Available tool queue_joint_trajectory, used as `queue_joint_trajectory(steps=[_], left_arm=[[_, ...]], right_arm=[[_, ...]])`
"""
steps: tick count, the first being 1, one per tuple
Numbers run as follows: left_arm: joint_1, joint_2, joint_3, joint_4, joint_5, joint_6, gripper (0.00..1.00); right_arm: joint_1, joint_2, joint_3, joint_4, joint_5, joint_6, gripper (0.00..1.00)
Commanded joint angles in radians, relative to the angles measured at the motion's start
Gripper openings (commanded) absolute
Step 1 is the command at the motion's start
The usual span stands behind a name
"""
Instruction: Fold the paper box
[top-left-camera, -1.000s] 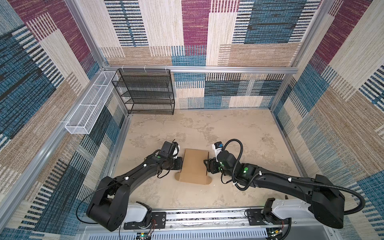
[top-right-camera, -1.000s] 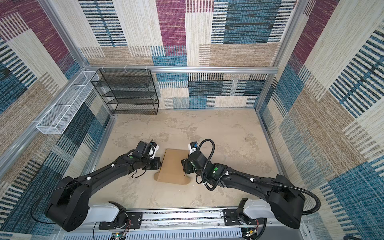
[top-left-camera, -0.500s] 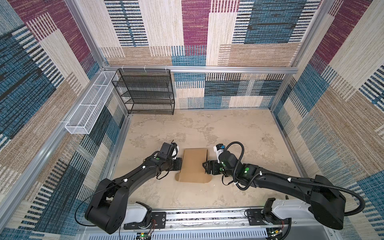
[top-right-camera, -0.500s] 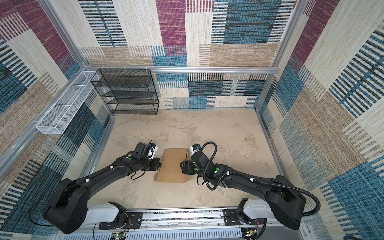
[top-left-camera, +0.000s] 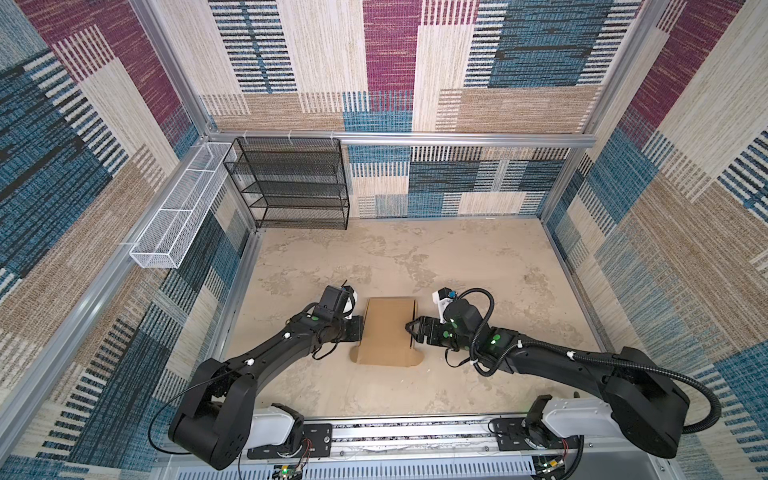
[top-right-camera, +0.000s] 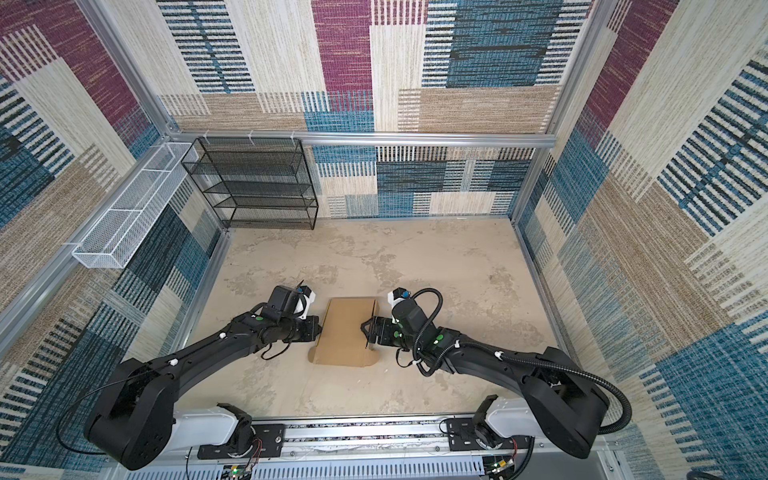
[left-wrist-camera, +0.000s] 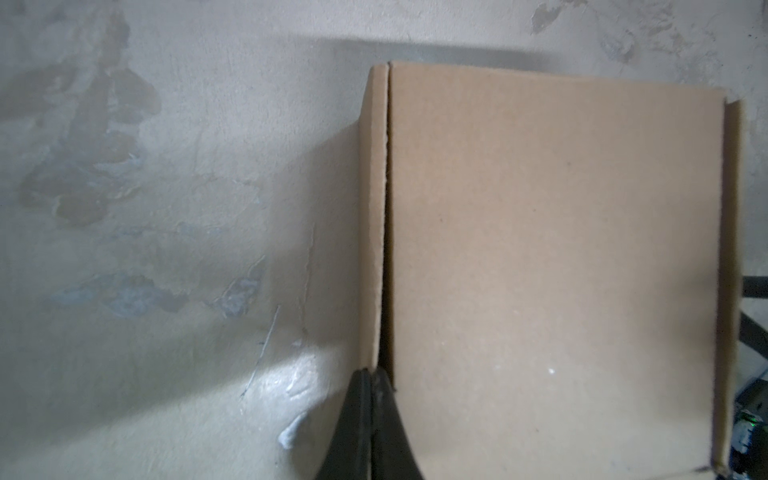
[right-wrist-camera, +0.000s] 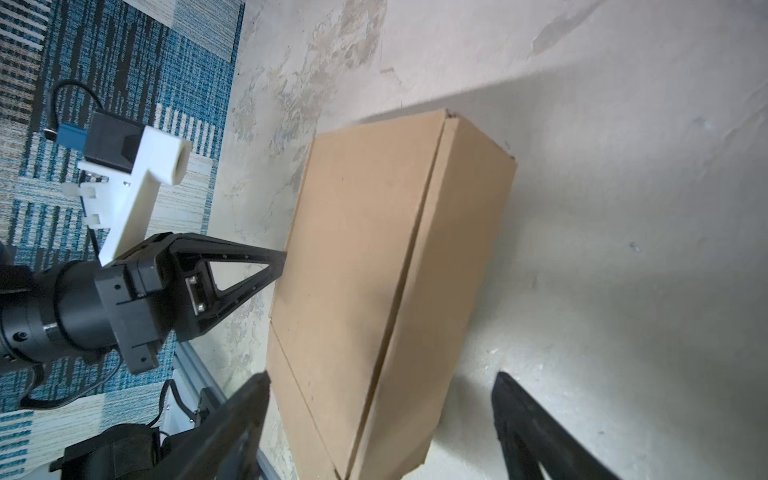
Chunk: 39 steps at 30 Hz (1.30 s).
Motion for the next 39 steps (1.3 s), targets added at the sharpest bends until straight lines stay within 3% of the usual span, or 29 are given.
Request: queue_joint_trajectory(steps=[1,25,39], left_arm=[[0.002,-0.004,-0.008,0.007,0.012,-0.014,0.04],[0.002,-0.011,-0.013,0.027,0.030,-0.017,0.04],[0.002,-0.013,-0.021,0.036,0.032,-0.021,0.03]], right_arm=[[-0.007,0.007,-0.019,0.096,-0.061,0.049,0.85],[-0.017,0.174,-0.049,0.398,-0.185,0.201,0.84],[-0.017,0.090,-0.081,0.283,-0.097,0.192,0.84]])
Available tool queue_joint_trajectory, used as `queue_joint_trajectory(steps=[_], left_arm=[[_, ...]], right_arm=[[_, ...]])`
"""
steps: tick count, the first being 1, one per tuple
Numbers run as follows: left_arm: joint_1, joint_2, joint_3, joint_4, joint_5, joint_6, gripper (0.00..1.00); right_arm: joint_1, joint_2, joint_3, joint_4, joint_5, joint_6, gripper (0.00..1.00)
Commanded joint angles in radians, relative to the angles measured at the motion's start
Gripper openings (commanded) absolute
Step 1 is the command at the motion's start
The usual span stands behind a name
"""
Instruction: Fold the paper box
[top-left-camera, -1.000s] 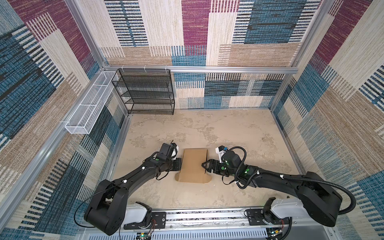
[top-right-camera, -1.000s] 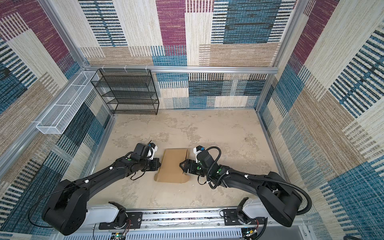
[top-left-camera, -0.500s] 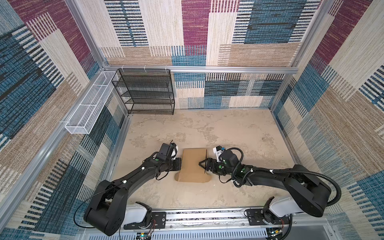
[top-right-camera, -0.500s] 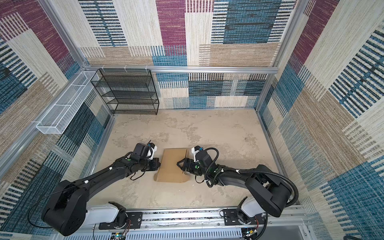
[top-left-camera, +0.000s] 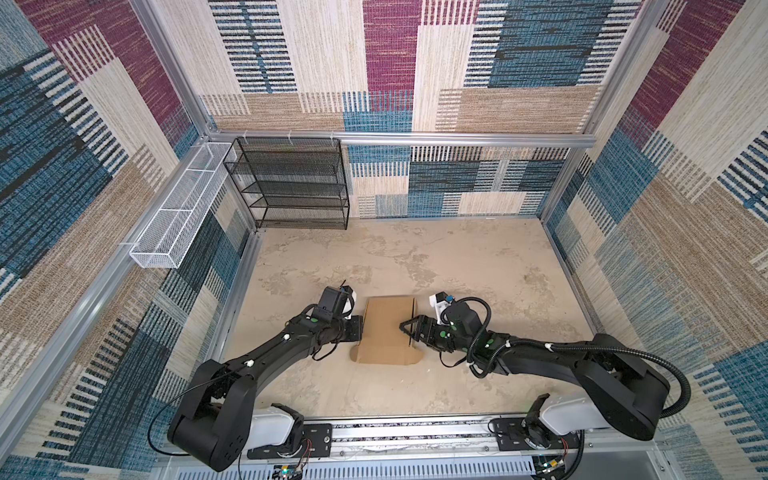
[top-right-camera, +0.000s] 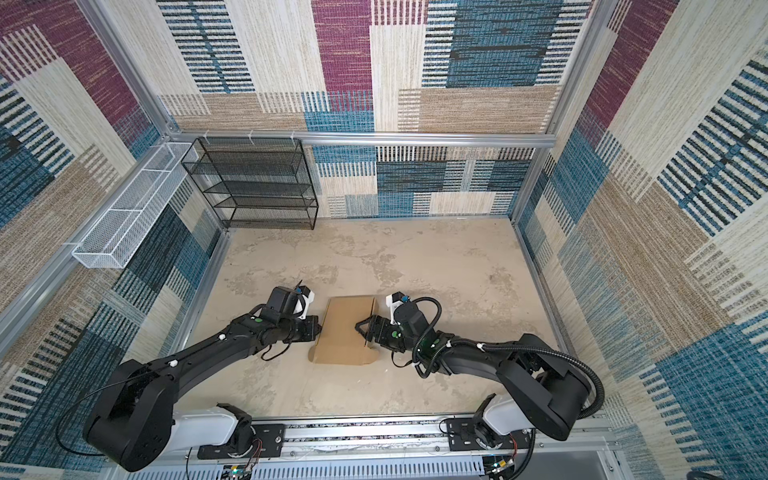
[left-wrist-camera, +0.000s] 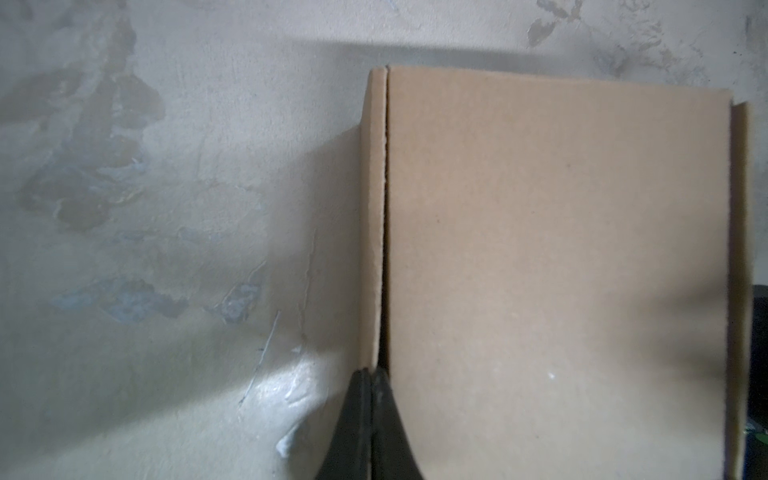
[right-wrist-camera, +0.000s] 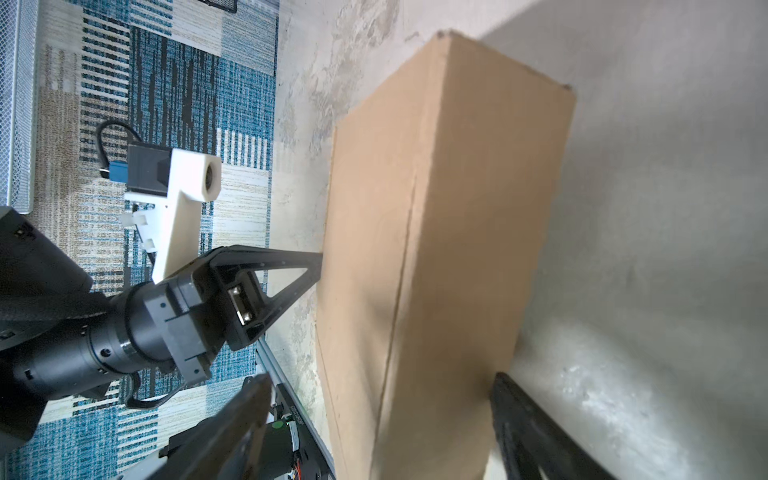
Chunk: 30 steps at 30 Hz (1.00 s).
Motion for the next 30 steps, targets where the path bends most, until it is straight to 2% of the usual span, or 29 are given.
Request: queue_joint_trajectory(steps=[1,15,30], left_arm=[[0.001,-0.006,-0.003,0.005,0.023,-0.004,0.03],[-0.001,-0.014,-0.013,0.005,0.020,-0.005,0.02],[0.000,-0.012,-0.008,0.009,0.035,-0.009,0.01]], right_arm=[[0.001,-0.015,-0.009,-0.007,0.020,0.006,0.84],[-0.005,-0.006,-0.026,0.006,0.022,0.014,0.85],[-0.010,0.172,0.000,0.273,-0.076,0.069,0.85]])
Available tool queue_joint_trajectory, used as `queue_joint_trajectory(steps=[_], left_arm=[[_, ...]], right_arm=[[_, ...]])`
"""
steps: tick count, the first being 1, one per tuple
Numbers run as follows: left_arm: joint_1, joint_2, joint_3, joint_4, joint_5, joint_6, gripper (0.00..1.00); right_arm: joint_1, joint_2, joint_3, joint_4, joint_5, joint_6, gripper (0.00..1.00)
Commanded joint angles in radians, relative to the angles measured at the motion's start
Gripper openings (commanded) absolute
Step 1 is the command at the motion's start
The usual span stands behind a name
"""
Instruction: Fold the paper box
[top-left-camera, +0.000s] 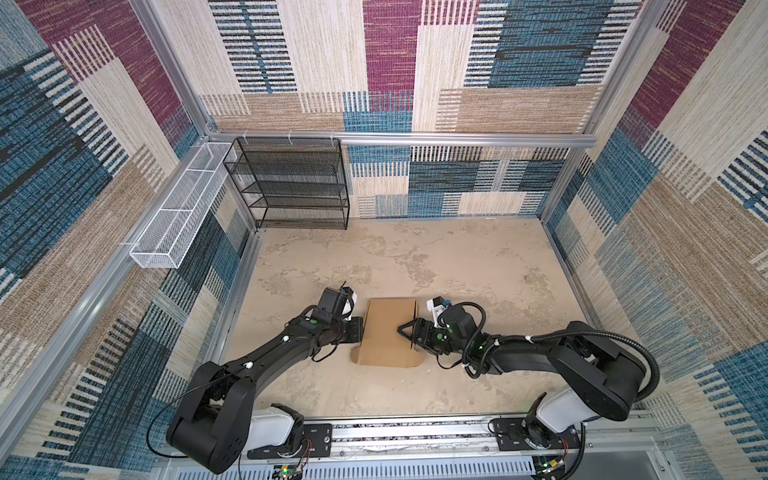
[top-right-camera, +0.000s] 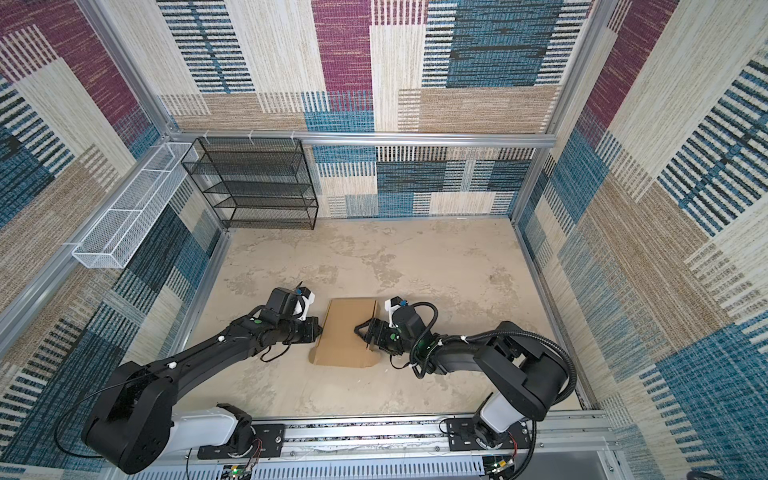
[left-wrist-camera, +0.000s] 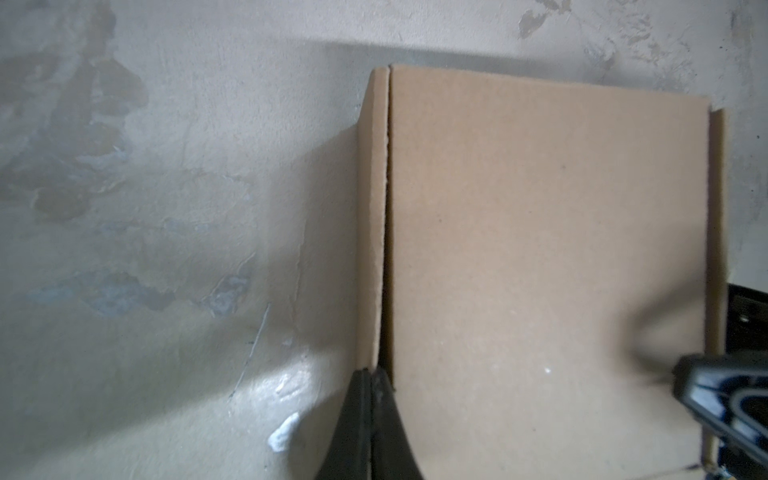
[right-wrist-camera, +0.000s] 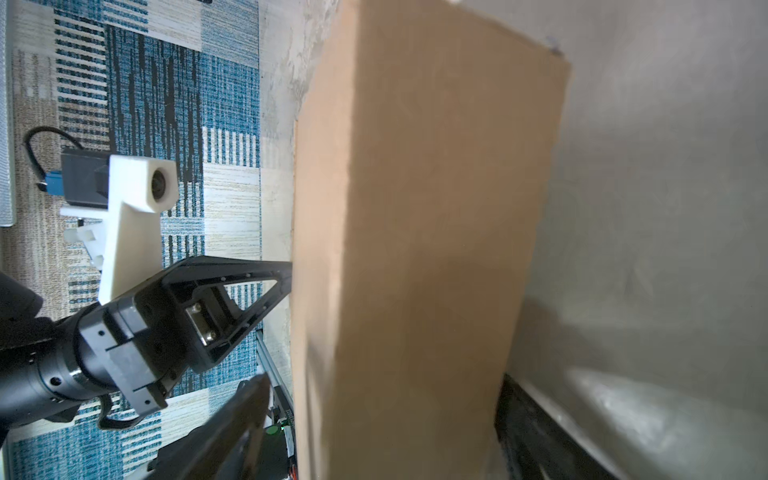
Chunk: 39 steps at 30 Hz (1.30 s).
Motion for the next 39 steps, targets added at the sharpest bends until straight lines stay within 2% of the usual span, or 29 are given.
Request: queue_joint_trajectory(steps=[1,15,28,39], left_arm=[[0.000,-0.002,0.007,0.005,0.017,-0.005,0.01],[-0.001,0.015,0.044,-0.006,0.028,0.001,0.01],[0.000,0.029,0.079,-0.017,0.039,0.012,0.01],[-0.001,0.018,0.091,-0.018,0.031,-0.003,0.11]], right_arm=[[0.000,0.025,0.025,0.109,-0.032,0.018,0.85],[0.000,0.089,0.098,0.115,-0.049,0.021,0.80],[0.000,0.097,0.132,0.085,-0.043,0.017,0.79],[0.000,0.086,0.150,0.022,-0.020,-0.008,0.67]])
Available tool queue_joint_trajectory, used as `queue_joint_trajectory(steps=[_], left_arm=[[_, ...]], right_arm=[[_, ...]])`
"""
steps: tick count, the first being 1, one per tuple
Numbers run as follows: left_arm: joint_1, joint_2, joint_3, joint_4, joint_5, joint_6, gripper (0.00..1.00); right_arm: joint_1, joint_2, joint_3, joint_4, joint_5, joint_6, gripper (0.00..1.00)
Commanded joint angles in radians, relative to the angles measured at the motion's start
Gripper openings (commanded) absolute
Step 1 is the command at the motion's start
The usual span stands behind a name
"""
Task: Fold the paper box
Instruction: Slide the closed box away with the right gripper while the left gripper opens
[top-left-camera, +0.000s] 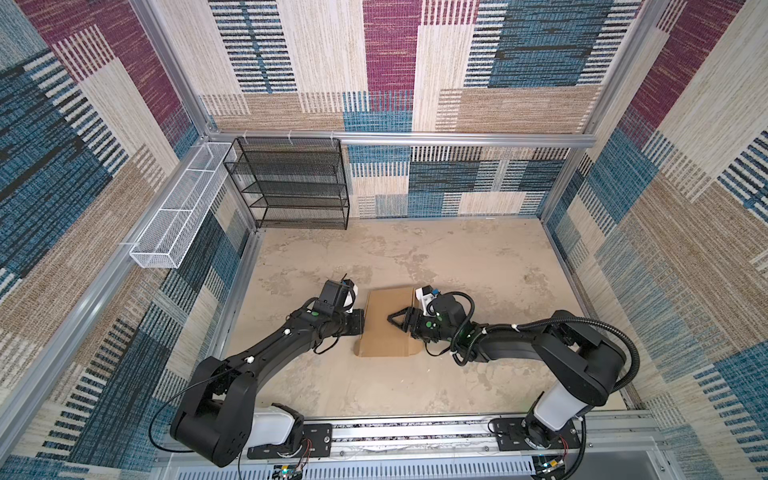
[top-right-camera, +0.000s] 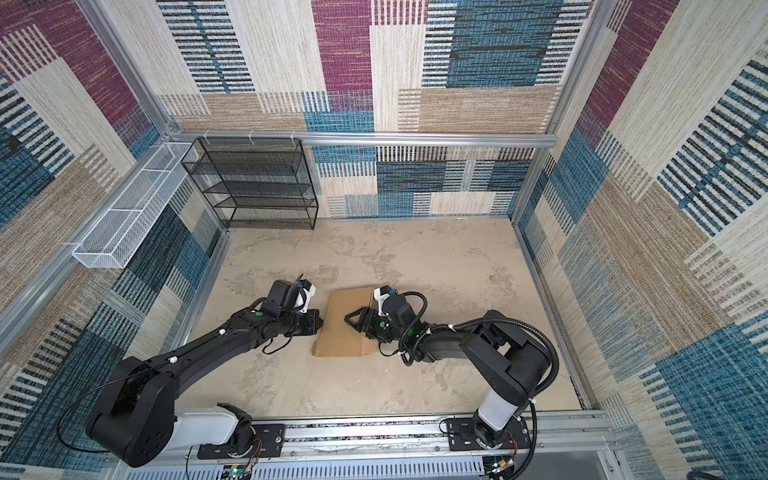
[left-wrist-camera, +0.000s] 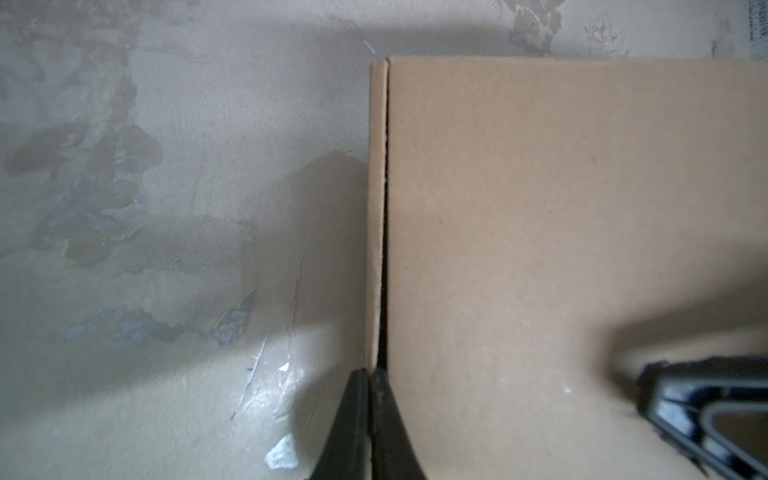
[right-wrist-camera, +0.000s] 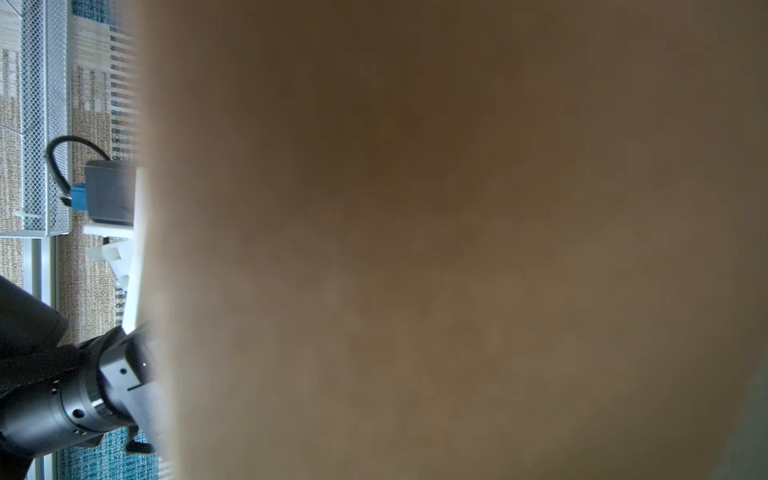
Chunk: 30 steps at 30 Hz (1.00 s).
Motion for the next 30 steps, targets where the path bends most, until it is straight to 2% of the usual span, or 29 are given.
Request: queue_joint_trajectory(steps=[1,6,13,23,30], left_arm=[[-0.002,-0.013,0.014,0.011,0.040,-0.004,0.12],[-0.003,-0.021,0.027,-0.005,0.031,-0.002,0.16],[-0.001,-0.036,0.049,-0.038,0.013,0.006,0.23],[0.019,-0.164,0.072,-0.130,-0.098,0.024,0.33],[0.091,-0.242,0.054,-0.129,-0.041,0.016,0.45]], right_arm=[[0.002,-0.009,0.009,0.007,0.014,-0.020,0.66],[0.002,-0.016,0.009,-0.010,0.029,-0.033,0.60],[0.002,-0.041,0.009,-0.049,0.056,-0.056,0.57],[0.002,-0.069,0.001,-0.056,0.061,-0.073,0.54],[-0.004,-0.096,-0.007,-0.041,0.032,-0.090,0.53]])
